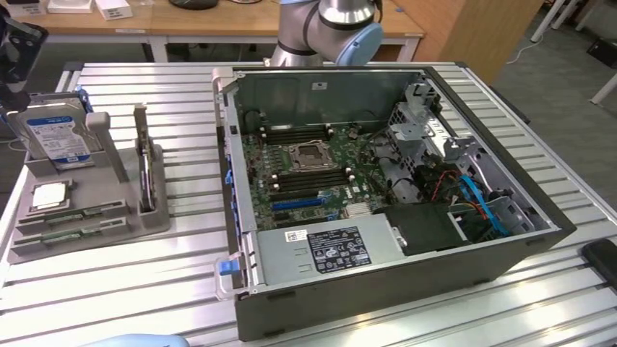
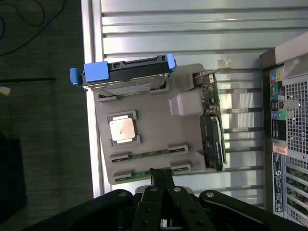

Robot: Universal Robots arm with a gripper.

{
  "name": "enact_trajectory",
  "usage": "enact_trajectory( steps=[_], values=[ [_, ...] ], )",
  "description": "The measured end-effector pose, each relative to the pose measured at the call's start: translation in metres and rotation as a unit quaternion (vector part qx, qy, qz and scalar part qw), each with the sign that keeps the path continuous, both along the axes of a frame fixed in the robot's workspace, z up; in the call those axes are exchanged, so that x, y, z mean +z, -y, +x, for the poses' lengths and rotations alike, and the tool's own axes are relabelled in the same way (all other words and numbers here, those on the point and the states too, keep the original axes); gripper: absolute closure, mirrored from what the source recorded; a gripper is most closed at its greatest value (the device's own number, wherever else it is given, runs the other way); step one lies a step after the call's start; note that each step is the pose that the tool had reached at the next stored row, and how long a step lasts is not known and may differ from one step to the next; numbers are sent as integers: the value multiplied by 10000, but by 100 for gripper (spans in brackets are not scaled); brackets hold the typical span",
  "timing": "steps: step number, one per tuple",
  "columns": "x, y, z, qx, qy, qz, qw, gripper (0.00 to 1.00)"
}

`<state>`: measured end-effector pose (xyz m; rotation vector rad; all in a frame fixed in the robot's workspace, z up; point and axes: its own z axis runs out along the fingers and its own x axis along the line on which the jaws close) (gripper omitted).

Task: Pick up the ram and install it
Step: 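Pick up the ram and move it above insertion slot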

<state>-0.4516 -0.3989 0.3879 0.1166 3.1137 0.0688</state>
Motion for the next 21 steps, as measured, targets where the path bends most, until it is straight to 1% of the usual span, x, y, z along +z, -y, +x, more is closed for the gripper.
enact_trajectory(
  steps=[9,10,11,12,13,16,21],
  values=[
    [0,0,0,0,0,0,10000,90],
    [0,0,0,0,0,-2,10000,90],
    [-5,0,0,0,1,-11,10000,90],
    [-12,0,0,0,-4,-13,10000,90],
    [-24,0,0,0,-12,-18,10000,90],
    [-74,0,0,0,-22,-30,10000,90],
    [-166,-1,0,-1,-38,-34,10000,90]
  ],
)
